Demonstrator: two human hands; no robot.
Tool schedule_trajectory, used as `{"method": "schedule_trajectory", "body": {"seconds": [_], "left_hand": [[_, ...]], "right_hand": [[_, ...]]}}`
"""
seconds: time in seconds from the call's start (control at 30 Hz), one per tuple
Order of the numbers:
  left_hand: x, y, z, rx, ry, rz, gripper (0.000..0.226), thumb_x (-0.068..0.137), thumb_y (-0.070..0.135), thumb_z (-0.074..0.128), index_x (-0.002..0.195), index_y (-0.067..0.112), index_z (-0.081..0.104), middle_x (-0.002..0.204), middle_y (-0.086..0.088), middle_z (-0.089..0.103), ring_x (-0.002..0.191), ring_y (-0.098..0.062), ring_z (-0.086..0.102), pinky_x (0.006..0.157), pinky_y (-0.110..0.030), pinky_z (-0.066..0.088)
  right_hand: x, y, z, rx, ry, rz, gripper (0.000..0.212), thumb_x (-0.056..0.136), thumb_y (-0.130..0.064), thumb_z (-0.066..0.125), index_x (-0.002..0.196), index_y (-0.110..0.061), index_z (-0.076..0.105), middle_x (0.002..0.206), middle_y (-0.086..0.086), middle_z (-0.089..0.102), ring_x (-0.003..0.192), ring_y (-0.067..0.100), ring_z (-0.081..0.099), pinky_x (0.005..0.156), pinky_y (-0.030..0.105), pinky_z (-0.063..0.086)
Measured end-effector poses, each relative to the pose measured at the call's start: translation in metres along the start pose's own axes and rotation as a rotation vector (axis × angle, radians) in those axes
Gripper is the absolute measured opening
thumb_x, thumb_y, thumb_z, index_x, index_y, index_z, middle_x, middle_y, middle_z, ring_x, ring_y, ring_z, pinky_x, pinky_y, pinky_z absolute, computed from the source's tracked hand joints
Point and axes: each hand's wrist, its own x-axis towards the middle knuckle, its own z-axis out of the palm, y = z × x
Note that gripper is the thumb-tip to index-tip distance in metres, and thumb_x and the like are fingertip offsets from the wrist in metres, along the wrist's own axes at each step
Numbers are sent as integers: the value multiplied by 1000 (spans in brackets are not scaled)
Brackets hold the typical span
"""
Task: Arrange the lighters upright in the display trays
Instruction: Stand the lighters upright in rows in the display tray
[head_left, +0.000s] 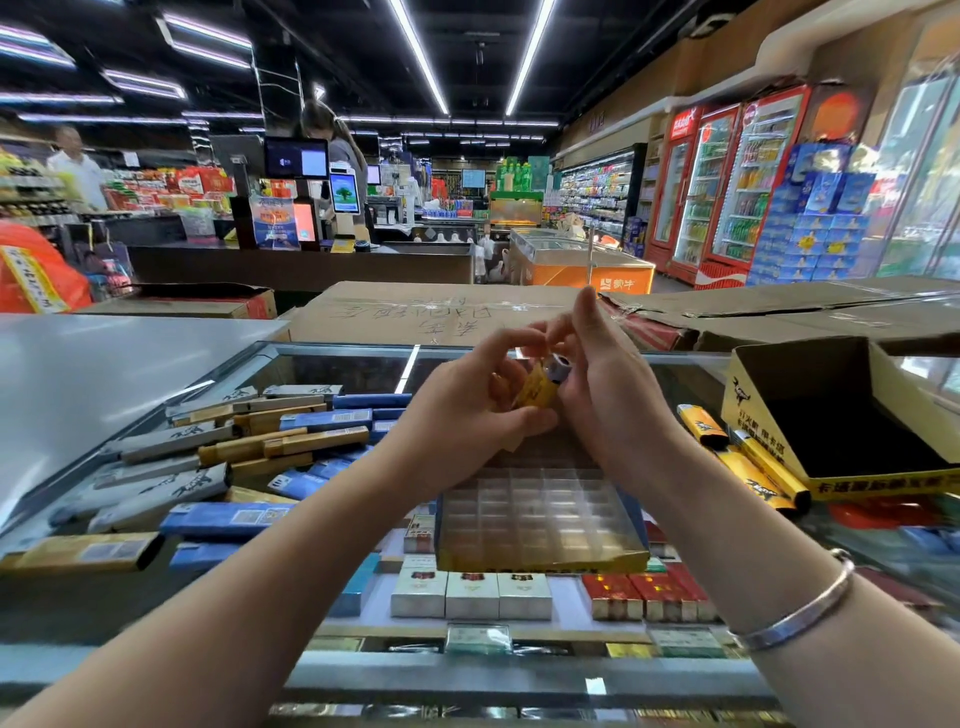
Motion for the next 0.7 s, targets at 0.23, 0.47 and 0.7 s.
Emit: {"method": "schedule_trajectory", "body": {"seconds": [0.23,0.47,0.7], "left_hand": [[-2,-13,-13,180,75,46,46,77,29,71,107,43,39,81,14,52,67,2,58,57,-10,47],[-4,-13,-16,274,68,37,30,74,49,58,97,33,47,86,16,57,69,3,59,58,-13,49],[-1,-9,-17,-29,71,-99,13,88,15,56,90,26,51,78,-1,58,59,-15,55,52,-22,51]], "right_hand": [[14,-5,-31,-490,357,-22,27,99,-24,42,76,-18,54,83,0,55,80,10,51,69,22,40],[14,4,-34,-593,225,195,23,99,-28,43,82,-19,56,83,-5,56,75,0,49,49,6,37],[15,3,-34,-614,244,159,27,99,-26,44,75,-19,54,80,-6,52,75,3,48,48,3,36]]}}
